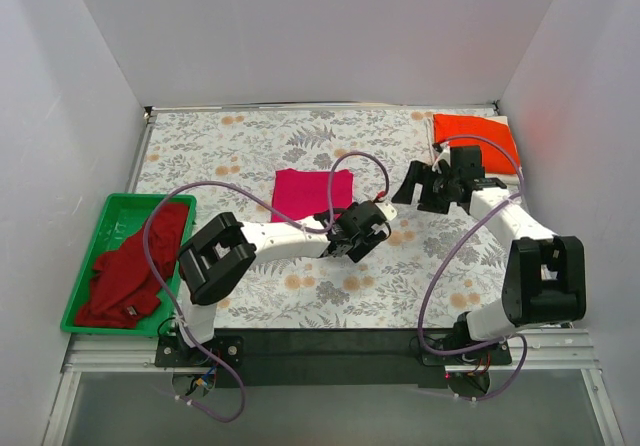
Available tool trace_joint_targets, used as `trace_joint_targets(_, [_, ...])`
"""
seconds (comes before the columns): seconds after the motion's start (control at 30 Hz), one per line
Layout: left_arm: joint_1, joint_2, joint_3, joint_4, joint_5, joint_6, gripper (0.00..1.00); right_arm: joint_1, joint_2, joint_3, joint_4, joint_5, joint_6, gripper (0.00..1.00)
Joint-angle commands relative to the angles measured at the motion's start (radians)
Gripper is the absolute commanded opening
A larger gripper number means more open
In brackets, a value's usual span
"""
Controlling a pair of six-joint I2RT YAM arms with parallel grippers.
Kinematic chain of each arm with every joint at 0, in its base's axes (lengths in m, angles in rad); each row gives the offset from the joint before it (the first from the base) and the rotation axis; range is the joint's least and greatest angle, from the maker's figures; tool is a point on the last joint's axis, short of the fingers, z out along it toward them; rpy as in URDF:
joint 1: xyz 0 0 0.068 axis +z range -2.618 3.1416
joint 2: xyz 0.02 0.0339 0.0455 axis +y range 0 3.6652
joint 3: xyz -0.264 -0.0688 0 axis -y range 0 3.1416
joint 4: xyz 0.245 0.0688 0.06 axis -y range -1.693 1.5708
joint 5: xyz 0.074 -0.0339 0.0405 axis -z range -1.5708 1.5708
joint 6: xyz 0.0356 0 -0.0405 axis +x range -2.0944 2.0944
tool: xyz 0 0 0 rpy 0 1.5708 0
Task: Fold and stack the t-shirts
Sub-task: Fold the tshirt
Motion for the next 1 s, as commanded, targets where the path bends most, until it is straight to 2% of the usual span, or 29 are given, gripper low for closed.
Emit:
trace_joint_targets(0.0, [0.001, 0.009, 0.045, 0.002, -0.045, 0.083, 0.56, 0.001, -0.080, -0.071, -0.036, 0.011, -0.022, 0.79])
trace_joint_targets(0.3, [0.001, 0.088, 0.035, 0.021, -0.048, 0.117, 0.45, 0.001, -0.128, -0.173, 0.014, -0.054, 0.009, 0.79])
trace_joint_targets(0.33, [0.002, 0.103, 0.035, 0.021, -0.061, 0.117, 0.41, 0.001, -0.127, -0.184, 0.025, -0.061, 0.017, 0.79])
trace_joint_targets(0.4, [0.002, 0.112, 0.034, 0.027, -0.075, 0.109, 0.23, 0.001, -0.116, -0.194, 0.069, -0.084, 0.046, 0.79])
trace_joint_targets(0.47, [0.004, 0.108, 0.029, 0.028, -0.080, 0.098, 0.08, -0.001, -0.085, -0.204, 0.106, -0.113, 0.081, 0.80])
trace_joint_targets(0.53, [0.004, 0.092, 0.023, 0.042, -0.074, 0.088, 0.01, 0.010, -0.059, -0.210, 0.166, -0.158, 0.113, 0.82])
trace_joint_targets(0.83, [0.015, -0.029, -0.028, 0.099, -0.029, -0.004, 0.00, 0.131, 0.126, -0.190, 0.385, -0.212, 0.285, 0.82])
trace_joint_targets(0.97, [0.016, -0.050, -0.040, 0.114, -0.035, -0.034, 0.00, 0.208, 0.206, -0.142, 0.412, -0.196, 0.320, 0.79])
